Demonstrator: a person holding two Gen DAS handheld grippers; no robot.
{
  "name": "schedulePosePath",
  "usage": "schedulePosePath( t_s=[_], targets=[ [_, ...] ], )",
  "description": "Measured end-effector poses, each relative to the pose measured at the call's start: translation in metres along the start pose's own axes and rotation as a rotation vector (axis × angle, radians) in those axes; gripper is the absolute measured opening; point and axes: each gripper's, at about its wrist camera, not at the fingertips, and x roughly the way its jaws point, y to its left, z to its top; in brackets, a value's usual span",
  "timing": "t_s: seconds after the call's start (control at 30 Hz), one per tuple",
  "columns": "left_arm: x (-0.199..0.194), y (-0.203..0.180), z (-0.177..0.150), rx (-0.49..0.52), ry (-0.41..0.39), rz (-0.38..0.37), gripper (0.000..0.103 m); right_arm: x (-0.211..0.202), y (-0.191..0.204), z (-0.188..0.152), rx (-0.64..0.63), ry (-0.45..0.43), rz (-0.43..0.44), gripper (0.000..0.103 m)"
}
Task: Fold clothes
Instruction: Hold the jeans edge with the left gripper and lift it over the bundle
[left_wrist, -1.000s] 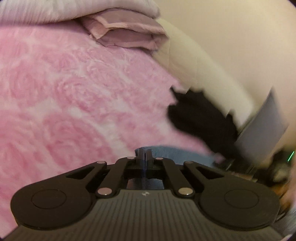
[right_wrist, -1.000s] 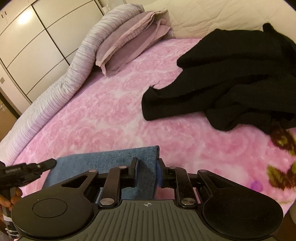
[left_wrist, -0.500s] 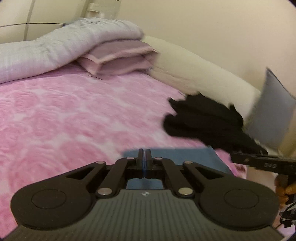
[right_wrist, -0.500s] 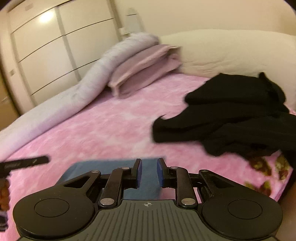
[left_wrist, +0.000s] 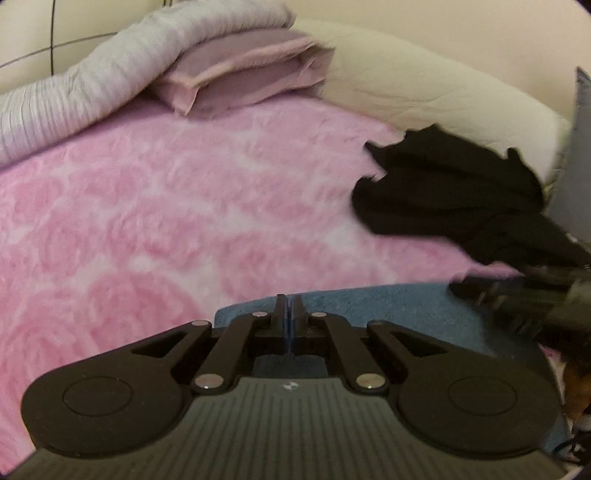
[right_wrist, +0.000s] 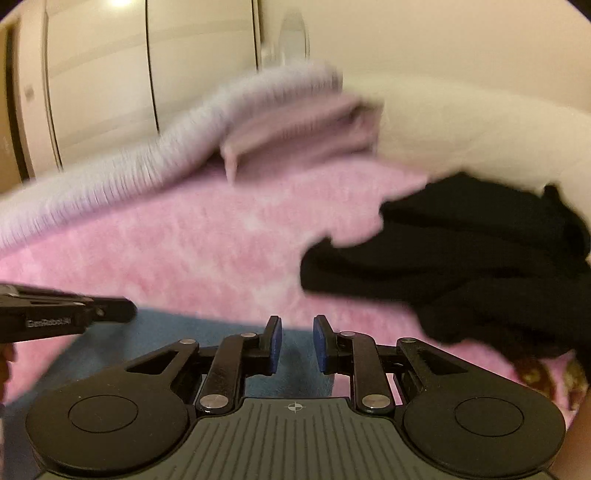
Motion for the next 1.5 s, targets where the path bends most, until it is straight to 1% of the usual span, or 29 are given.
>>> schedulePosePath(
  t_s=[0.03,0.07,0.17,0.23,0.3,0.37,0.43,0.5,0.57,0.63,0.67,0.73,0.77,0.8,0.87,0.93,1.0,1.07,1.13,1.2,1.23,1.3,1.33,1.4,1.43,1.5],
  targets=[
    [0.004,0.002,-0.003,-0.014,0.0,0.002,0.0,0.015,0.001,-0.006,-0.021,0.055,-0.011,0.021],
    [0.006,0.003,-0.004,-0.017,-0.002,0.007,0.0,0.02,0.001,-0.011,-0.039,0.045,-0.021,0.021],
    [0.015,0.001,-0.002,0.02,0.012,0.059,0.0,0.024,-0.005,-0.008,0.005,0.069,-0.01,0.021],
    [0.006,0.002,0.001,0.002,0.007,0.053,0.0,0.026,-0.013,-0.003,0.046,0.091,0.01,0.021],
    [-0.012,0.003,0.003,-0.022,-0.013,0.034,0.0,0.008,-0.022,0.001,0.112,0.065,0.026,0.021],
    [-0.043,0.0,-0.002,-0.019,-0.056,0.013,0.0,-0.012,-0.031,0.006,0.178,0.035,0.041,0.021],
    [-0.074,-0.005,-0.011,-0.013,-0.079,-0.01,0.0,-0.043,-0.026,0.003,0.183,-0.017,0.061,0.021],
    [-0.1,-0.01,-0.028,-0.01,-0.086,-0.033,0.0,-0.074,-0.016,-0.005,0.16,-0.044,0.086,0.021],
    [-0.111,-0.016,-0.045,0.0,-0.074,-0.038,0.0,-0.094,-0.001,-0.021,0.125,-0.052,0.079,0.021],
    [-0.104,-0.019,-0.062,-0.014,-0.015,-0.026,0.0,-0.107,0.014,-0.037,0.087,-0.049,0.065,0.021],
    [-0.094,-0.018,-0.07,-0.027,0.017,-0.017,0.0,-0.104,0.022,-0.047,0.062,-0.022,0.05,0.021],
    [-0.086,-0.019,-0.078,-0.035,0.015,-0.005,0.0,-0.084,0.029,-0.063,0.021,0.05,0.0,0.021],
    [-0.089,-0.021,-0.075,-0.034,0.021,0.006,0.0,-0.077,0.028,-0.067,0.031,0.054,-0.001,0.021],
    [-0.092,-0.024,-0.072,-0.031,0.027,0.017,0.0,-0.08,0.026,-0.065,0.052,0.059,-0.001,0.021],
    [-0.107,-0.029,-0.068,-0.019,0.021,0.035,0.0,-0.09,0.024,-0.059,0.096,0.073,-0.003,0.021],
    [-0.125,-0.032,-0.073,-0.02,0.012,0.042,0.0,-0.112,0.026,-0.056,0.11,0.041,-0.005,0.021],
    [-0.143,-0.035,-0.083,-0.035,0.015,0.053,0.0,-0.139,0.03,-0.065,0.115,0.017,0.005,0.021],
    [-0.151,-0.037,-0.1,-0.053,0.042,0.069,0.0,-0.16,0.034,-0.083,0.131,0.02,0.013,0.021],
    [-0.146,-0.038,-0.117,-0.062,0.077,0.08,0.001,-0.16,0.04,-0.102,0.14,0.057,0.014,0.021],
    [-0.139,-0.039,-0.129,-0.05,0.081,0.103,0.001,-0.142,0.044,-0.119,0.13,0.128,0.003,0.022],
    [-0.141,-0.039,-0.13,-0.05,0.083,0.118,0.001,-0.132,0.045,-0.126,0.119,0.163,-0.009,0.022],
    [-0.15,-0.042,-0.127,-0.059,0.1,0.139,0.001,-0.125,0.044,-0.134,0.133,0.23,-0.026,0.023],
    [-0.157,-0.044,-0.126,-0.058,0.096,0.14,0.002,-0.129,0.042,-0.134,0.162,0.239,-0.023,0.023],
    [-0.174,-0.05,-0.126,-0.039,0.079,0.163,0.004,-0.151,0.04,-0.132,0.213,0.164,0.005,0.023],
    [-0.182,-0.054,-0.127,-0.029,0.071,0.178,0.011,-0.162,0.041,-0.131,0.231,0.135,0.008,0.023],
    [-0.197,-0.06,-0.132,-0.026,0.07,0.198,0.017,-0.178,0.044,-0.128,0.254,0.129,0.001,0.026]
  ],
)
